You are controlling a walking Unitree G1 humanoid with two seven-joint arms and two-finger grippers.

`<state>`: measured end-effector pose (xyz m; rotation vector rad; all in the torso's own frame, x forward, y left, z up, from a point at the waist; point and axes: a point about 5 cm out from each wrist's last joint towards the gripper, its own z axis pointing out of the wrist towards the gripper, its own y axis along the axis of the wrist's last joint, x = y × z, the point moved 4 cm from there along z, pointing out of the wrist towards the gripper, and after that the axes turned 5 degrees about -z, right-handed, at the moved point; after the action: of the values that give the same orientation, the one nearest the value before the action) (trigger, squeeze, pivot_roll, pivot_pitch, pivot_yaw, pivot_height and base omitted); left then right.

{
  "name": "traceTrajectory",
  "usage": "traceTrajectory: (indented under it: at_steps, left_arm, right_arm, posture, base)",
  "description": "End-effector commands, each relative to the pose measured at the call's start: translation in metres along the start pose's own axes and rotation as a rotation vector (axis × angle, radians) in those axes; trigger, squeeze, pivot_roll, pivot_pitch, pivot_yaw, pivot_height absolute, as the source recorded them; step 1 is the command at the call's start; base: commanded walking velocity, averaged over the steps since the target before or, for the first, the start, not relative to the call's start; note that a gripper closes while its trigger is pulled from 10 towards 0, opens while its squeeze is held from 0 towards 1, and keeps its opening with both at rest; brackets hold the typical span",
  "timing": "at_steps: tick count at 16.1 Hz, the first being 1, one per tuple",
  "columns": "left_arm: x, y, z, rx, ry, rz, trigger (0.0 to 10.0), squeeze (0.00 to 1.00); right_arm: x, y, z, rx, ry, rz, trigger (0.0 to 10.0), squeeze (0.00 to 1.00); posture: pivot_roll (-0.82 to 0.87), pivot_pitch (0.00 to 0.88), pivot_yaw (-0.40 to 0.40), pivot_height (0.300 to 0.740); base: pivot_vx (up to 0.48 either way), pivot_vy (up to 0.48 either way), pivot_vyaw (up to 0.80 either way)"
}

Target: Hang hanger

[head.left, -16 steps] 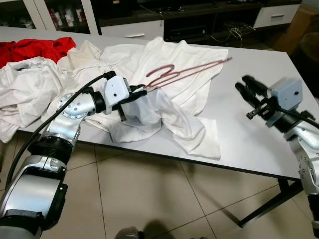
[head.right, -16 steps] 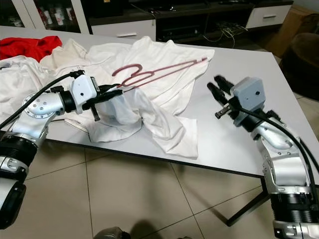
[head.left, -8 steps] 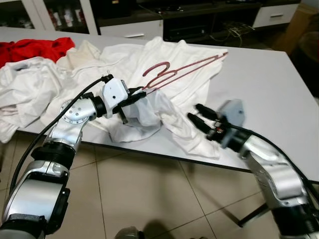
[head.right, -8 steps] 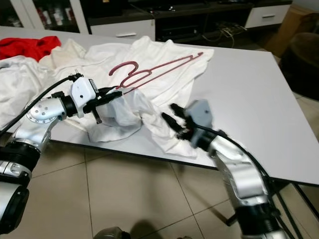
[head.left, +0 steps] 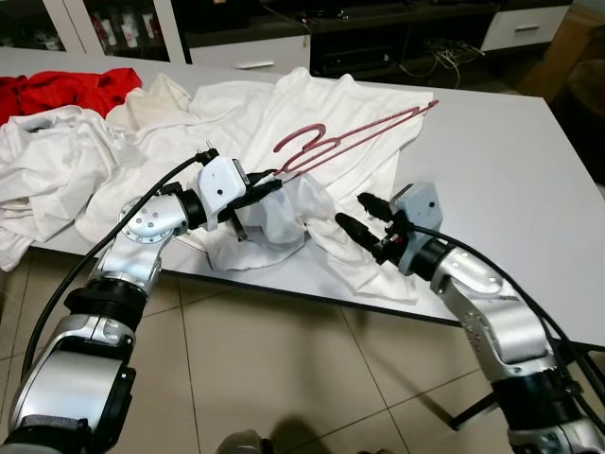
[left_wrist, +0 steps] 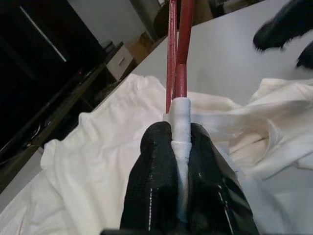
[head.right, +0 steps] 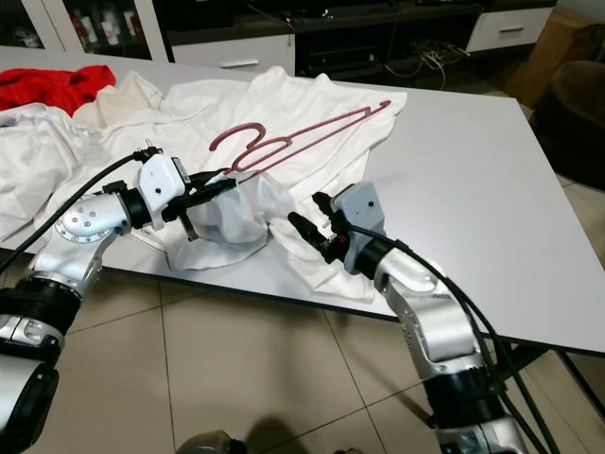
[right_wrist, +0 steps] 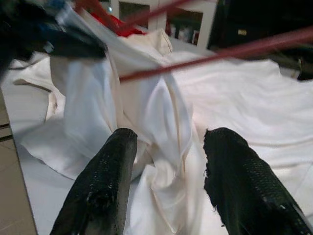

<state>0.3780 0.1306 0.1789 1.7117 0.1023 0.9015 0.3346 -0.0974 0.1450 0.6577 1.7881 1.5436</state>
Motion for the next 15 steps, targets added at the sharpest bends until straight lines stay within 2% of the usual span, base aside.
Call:
traceTrajectory:
  at_steps: [1, 4, 6, 8, 10, 15]
  left_arm:
    - [-0.001, 0.009, 0.001, -0.043, 0.002, 0.019, 1.5, 0.00]
    - [-0.004, 0.010, 0.002, -0.052, -0.004, 0.015, 1.5, 0.00]
    - [-0.006, 0.010, 0.002, -0.057, -0.010, 0.014, 1.5, 0.00]
    - [-0.007, 0.012, 0.003, -0.061, -0.012, 0.015, 1.5, 0.00]
    - [-0.007, 0.013, 0.003, -0.065, -0.014, 0.016, 1.5, 0.00]
    - [-0.011, 0.016, 0.002, -0.079, -0.026, 0.023, 1.3, 0.00]
  right_arm:
    - [-0.001, -0.006, 0.007, 0.042, -0.011, 0.003, 10.0, 0.00]
    - [-0.007, -0.015, 0.014, 0.059, -0.057, 0.033, 10.0, 0.00]
    - [-0.008, -0.017, 0.029, 0.063, -0.082, 0.058, 10.0, 0.00]
    - [-0.012, -0.018, 0.036, 0.072, -0.106, 0.062, 10.0, 0.00]
    - [-0.012, -0.018, 0.040, 0.067, -0.098, 0.077, 10.0, 0.00]
    - [-0.013, -0.041, 0.043, 0.126, -0.102, 0.096, 10.0, 0.00]
  posture:
    - [0.13, 0.013, 0.005, 0.740]
    - [0.13, 0.013, 0.005, 0.740]
    - [0.13, 0.013, 0.006, 0.740]
    - [0.13, 0.012, 0.005, 0.740]
    - [0.14, 0.013, 0.004, 0.740]
    - [0.14, 0.015, 0.005, 0.740]
  base:
    - [0.000, 0.000, 0.00]
    - [0.000, 0.000, 0.00]
    - [0.000, 0.000, 0.00]
    - [0.000, 0.000, 0.00]
    - [0.000, 0.000, 0.00]
    - [0.000, 0.000, 0.00]
